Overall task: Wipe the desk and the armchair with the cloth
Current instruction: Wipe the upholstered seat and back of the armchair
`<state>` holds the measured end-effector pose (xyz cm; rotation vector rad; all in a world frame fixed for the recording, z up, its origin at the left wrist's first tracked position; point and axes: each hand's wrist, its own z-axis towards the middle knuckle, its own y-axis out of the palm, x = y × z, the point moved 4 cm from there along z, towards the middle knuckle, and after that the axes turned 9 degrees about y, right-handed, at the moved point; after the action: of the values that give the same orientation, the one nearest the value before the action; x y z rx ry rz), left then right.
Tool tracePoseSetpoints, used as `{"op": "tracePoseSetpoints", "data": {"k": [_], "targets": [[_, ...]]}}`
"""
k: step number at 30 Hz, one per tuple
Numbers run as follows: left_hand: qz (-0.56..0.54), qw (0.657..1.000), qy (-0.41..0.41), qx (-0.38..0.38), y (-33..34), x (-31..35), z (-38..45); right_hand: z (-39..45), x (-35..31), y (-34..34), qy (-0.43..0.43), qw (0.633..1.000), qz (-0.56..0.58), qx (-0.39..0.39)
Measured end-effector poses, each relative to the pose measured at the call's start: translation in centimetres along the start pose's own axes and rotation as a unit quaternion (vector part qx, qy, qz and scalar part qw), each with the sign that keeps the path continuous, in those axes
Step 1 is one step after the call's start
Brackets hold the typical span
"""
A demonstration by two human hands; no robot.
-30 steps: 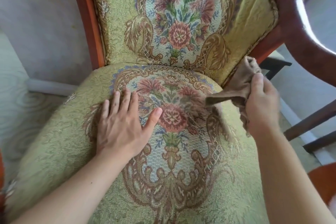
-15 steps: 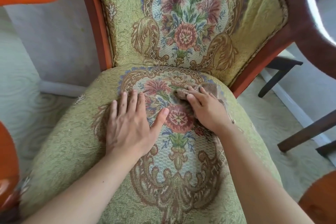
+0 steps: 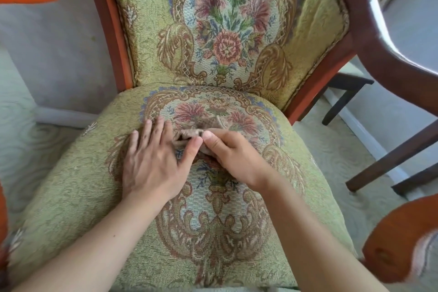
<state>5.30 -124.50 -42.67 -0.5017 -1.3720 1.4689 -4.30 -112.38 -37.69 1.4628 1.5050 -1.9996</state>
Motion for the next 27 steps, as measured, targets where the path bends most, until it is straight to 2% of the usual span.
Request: {"op": "tracePoseSetpoints", "data": {"k": [3,5,7,10,12,13,15,17,19,27], "targets": [[-0.001,1.0,0.004,-0.004,0.1,0.0,0.0,-1.4,-0.3,-1.9,0.018,0.974,0.225,-0.016],[0.001,1.0,0.005,-0.009,0.2,-0.1,0.0,-2.1,-0.4,-4.0,0.039,0.958,0.282,0.031],[0.004,1.0,0.004,-0.015,0.3,-0.2,0.0,-2.4,0.4,-6.6,0.061,0.956,0.24,0.156],[0.002,1.0,0.003,-0.017,0.5,-0.3,0.0,-3.0,1.6,-10.1,0.069,0.908,0.202,0.36],[-0.001,1.0,0.002,-0.016,0.5,-0.3,0.1,-3.2,2.5,-11.7,0.071,0.878,0.128,0.456],[-0.002,1.0,0.001,-0.015,0.6,-0.3,0.1,-3.1,3.0,-11.9,0.077,0.871,0.079,0.478],[-0.003,1.0,0.0,-0.014,0.6,-0.3,0.1,-2.4,4.5,-11.0,0.112,0.886,-0.007,0.45],[-0.004,1.0,0.0,-0.013,0.7,-0.3,0.1,-1.3,5.9,-8.7,0.168,0.914,-0.12,0.348],[-0.01,1.0,-0.001,-0.008,0.7,-0.2,0.0,-0.1,6.2,-7.0,0.196,0.91,-0.229,0.285],[-0.017,1.0,-0.003,-0.005,0.7,0.0,0.2,3.6,4.9,-5.2,0.161,0.932,-0.246,0.215]]}}
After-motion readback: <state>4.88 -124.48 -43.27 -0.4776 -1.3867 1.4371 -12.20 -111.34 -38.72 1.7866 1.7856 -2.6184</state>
